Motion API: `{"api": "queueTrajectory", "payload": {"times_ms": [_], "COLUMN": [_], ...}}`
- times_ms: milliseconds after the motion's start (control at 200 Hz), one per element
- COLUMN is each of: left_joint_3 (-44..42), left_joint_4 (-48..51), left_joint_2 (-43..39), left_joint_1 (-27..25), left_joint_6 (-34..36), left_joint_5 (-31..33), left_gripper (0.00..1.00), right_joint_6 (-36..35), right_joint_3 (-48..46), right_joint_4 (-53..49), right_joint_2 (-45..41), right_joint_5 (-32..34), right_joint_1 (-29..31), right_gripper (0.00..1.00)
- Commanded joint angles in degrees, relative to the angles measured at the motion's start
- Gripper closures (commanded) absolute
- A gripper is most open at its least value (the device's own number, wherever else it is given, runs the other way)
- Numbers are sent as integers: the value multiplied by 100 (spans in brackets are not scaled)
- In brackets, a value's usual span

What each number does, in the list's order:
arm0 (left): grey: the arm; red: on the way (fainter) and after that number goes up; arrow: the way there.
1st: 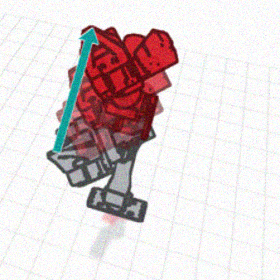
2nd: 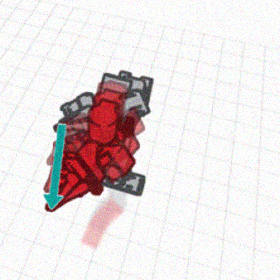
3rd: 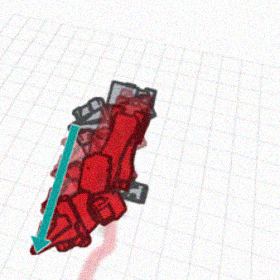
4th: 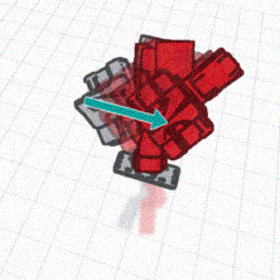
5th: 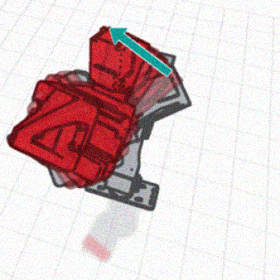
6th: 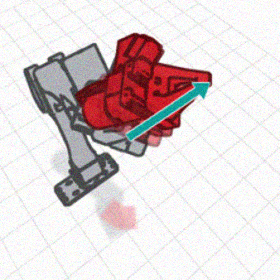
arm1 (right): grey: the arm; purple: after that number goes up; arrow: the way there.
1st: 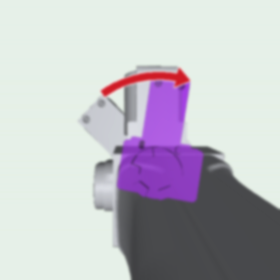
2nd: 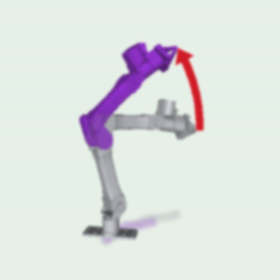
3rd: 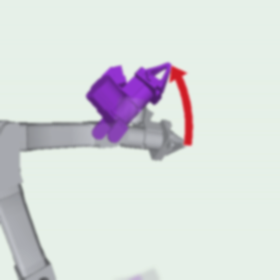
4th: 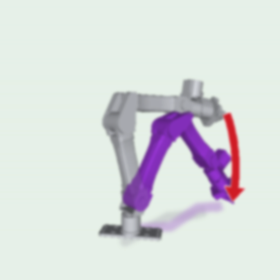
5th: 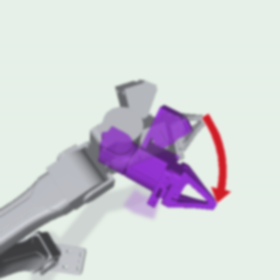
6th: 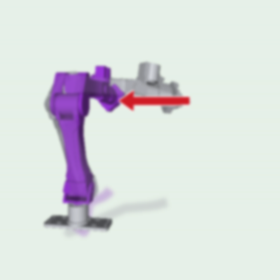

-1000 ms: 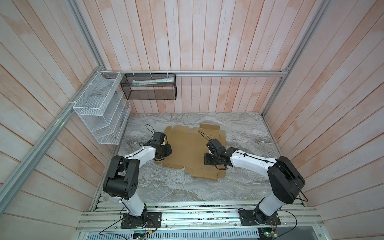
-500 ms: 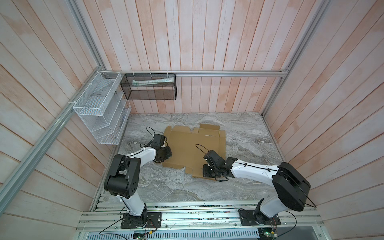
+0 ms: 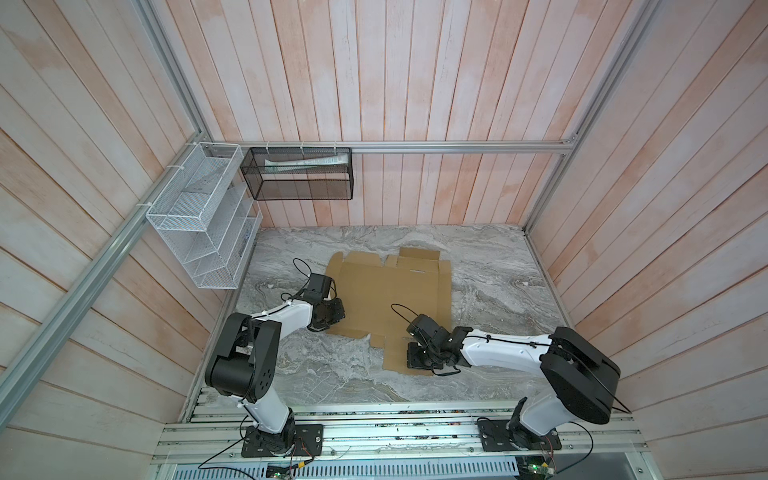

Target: Fold the paper box

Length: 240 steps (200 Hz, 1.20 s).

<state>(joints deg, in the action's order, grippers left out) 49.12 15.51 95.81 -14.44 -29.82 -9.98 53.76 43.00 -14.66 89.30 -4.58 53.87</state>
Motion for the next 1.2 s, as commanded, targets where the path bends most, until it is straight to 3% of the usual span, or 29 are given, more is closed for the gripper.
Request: {"api": "queueTrajectory", "payload": {"times_ms": [0,230,390,610,815,960,1195], "left_joint_3": [-247,-663,-961,-1313,-1505,-1186,-626], "left_joint_4": [172,190,103,-99,-331,13,1], "left_joint_2": [-117,-483,-625,-824,-1264,-1661,-1690], "left_joint_1": [-93,-206,-364,-843,-1261,-1201,-631], "left_joint_6": [-106,-269,-413,-825,-1131,-1022,-784], "left_joint_5": [29,15,-95,-286,-641,-306,-406], "left_gripper": [100,100,100,100,100,100,100], "right_joint_6": [108,-80,-689,-1501,-1916,-2051,-1920], "right_joint_3": [-160,-187,-145,83,735,1143,1368], "right_joint_4": [-93,-261,-361,-385,-363,-408,-372], "right_joint_2": [4,125,154,458,786,765,402], "right_joint_5": [164,410,480,489,759,840,620], "right_joint_1": [19,-336,-864,-1672,-1991,-1997,-1992], "right_gripper": [95,95,95,95,96,93,89]}}
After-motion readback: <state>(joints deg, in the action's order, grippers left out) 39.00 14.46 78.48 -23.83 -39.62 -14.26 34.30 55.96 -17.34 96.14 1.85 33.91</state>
